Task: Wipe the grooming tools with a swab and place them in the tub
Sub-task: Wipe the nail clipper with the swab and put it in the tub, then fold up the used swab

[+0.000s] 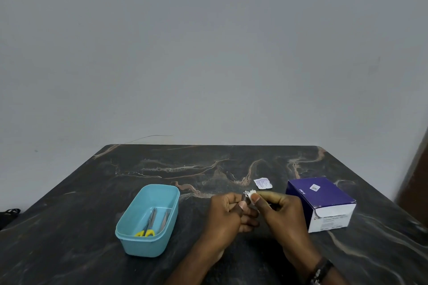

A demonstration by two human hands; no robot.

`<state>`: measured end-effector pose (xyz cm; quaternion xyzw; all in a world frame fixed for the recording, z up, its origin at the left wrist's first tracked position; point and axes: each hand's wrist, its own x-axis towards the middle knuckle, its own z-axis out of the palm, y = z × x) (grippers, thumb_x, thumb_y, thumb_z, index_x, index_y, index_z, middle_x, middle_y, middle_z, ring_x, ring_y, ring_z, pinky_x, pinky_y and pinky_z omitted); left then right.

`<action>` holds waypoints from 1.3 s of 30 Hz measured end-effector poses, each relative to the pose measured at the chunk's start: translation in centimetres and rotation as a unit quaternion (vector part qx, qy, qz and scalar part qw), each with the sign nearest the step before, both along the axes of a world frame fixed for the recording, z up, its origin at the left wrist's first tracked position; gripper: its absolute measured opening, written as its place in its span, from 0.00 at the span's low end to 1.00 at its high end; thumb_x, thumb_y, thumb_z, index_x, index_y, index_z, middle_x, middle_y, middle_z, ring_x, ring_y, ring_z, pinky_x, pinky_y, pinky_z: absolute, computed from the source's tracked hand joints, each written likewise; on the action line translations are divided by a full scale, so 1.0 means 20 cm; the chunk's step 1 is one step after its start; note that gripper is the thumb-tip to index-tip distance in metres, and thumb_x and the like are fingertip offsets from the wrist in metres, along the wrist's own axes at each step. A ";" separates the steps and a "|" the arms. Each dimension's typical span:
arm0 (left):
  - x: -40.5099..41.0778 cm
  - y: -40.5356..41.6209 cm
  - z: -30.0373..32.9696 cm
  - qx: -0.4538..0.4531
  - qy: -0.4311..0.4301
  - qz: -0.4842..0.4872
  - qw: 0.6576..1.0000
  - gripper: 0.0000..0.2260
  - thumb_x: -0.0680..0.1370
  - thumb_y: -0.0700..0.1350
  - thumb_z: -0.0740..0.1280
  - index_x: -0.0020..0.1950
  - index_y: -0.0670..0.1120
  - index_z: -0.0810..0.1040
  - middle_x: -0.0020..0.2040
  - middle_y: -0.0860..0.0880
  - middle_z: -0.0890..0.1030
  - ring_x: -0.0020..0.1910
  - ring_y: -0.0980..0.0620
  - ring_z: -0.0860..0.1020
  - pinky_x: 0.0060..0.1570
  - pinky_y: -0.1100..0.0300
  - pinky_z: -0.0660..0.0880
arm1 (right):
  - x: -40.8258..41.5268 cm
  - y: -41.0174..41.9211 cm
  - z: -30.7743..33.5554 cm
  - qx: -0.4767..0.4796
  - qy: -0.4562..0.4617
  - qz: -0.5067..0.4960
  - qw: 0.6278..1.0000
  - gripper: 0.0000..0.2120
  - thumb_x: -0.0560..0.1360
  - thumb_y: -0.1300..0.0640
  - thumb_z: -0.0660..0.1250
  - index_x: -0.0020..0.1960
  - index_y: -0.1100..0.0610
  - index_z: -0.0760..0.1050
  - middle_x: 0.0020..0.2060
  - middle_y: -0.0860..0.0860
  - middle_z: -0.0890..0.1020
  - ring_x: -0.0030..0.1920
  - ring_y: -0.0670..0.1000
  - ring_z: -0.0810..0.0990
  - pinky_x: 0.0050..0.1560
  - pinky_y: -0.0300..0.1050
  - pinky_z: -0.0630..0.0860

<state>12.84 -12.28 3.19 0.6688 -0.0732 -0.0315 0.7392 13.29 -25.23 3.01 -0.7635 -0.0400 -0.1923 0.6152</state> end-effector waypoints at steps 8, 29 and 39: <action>-0.01 0.01 0.04 -0.017 0.018 0.057 0.998 0.08 0.81 0.40 0.63 0.51 0.36 0.77 0.40 0.38 0.85 0.36 0.45 0.84 0.35 0.59 0.80 | 0.02 -0.02 -0.03 -0.149 -0.095 -0.102 0.979 0.07 0.71 0.58 0.74 0.40 0.45 0.83 0.33 0.43 0.82 0.40 0.38 0.80 0.35 0.31 0.74; -0.15 0.66 0.35 0.733 -0.038 0.208 0.646 0.12 0.75 0.57 0.66 0.45 0.51 0.85 0.78 0.49 0.58 0.77 0.36 0.39 0.75 0.40 0.48 | 0.00 0.01 -0.03 -0.182 -0.128 -0.106 0.969 0.03 0.72 0.57 0.74 0.44 0.50 0.85 0.34 0.44 0.81 0.33 0.46 0.79 0.34 0.46 0.77; -0.06 0.68 0.23 0.776 0.023 0.147 0.613 0.18 0.74 0.61 0.65 0.46 0.48 0.82 0.79 0.48 0.55 0.77 0.36 0.37 0.74 0.38 0.46 | -0.02 0.00 -0.02 -0.182 -0.097 -0.103 0.973 0.04 0.72 0.54 0.73 0.47 0.48 0.85 0.36 0.46 0.86 0.34 0.45 0.82 0.36 0.49 0.80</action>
